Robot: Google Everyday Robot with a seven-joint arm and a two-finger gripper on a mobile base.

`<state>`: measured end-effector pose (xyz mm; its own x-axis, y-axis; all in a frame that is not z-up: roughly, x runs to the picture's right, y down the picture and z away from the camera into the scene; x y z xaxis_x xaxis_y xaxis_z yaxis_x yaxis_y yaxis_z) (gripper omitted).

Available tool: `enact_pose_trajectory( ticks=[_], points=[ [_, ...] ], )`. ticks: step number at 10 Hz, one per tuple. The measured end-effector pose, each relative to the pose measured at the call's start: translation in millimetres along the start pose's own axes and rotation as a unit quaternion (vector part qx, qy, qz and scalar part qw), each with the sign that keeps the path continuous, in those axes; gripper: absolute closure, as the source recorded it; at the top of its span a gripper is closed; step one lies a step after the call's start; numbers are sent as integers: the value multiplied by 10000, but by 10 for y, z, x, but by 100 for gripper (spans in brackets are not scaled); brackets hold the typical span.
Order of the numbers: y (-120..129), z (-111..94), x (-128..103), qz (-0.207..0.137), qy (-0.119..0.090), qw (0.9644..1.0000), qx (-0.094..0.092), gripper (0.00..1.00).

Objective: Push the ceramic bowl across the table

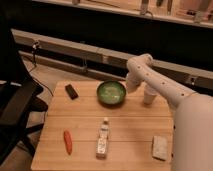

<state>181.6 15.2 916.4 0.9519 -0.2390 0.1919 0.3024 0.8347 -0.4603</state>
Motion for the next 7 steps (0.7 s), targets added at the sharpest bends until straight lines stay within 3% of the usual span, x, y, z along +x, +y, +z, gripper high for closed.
enact_pose_trajectory(
  ticks=[7],
  points=[
    [-58,354,205,116,107,9994,-296,100]
  ],
)
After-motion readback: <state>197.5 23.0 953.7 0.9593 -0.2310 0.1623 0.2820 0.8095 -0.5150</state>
